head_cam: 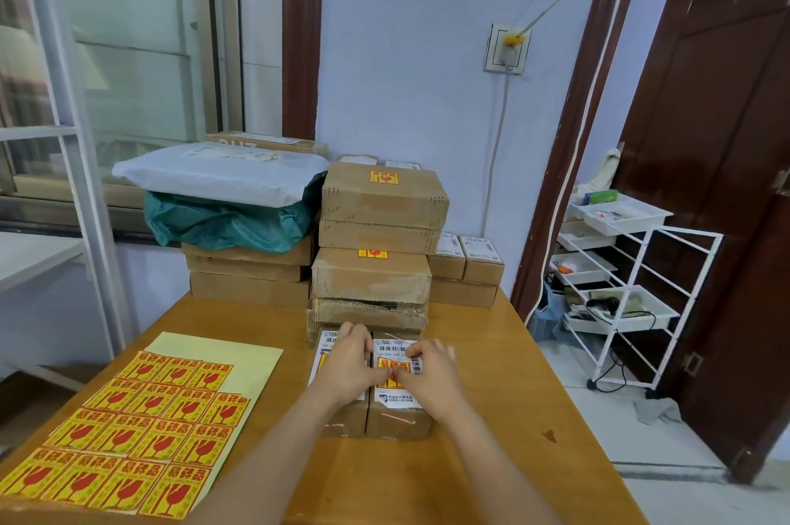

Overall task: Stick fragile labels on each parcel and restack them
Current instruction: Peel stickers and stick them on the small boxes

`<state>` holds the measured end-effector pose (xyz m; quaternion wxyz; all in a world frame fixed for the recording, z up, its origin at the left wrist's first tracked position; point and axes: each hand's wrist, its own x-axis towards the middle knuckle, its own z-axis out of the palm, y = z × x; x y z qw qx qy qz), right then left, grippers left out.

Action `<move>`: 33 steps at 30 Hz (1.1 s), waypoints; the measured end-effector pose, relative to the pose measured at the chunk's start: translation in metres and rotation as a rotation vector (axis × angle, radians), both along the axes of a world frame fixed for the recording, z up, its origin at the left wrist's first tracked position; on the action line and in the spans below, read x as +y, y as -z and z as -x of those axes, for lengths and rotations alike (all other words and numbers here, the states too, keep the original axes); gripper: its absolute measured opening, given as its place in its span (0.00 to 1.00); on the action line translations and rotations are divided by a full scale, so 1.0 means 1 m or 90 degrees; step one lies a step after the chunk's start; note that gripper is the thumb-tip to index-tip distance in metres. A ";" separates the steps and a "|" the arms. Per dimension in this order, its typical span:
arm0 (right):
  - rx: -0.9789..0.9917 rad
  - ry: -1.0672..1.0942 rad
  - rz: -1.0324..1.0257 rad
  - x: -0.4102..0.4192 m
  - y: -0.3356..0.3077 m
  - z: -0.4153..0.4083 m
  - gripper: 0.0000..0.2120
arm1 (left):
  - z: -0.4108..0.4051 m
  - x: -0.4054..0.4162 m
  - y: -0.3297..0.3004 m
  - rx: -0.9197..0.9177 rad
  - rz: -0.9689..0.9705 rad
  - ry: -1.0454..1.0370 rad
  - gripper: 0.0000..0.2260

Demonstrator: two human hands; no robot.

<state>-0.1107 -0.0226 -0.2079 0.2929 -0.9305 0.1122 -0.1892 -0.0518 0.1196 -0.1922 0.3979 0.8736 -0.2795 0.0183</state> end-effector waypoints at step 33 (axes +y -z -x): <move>0.021 0.007 0.036 0.001 -0.008 -0.002 0.11 | -0.002 -0.002 0.003 -0.003 0.005 -0.016 0.16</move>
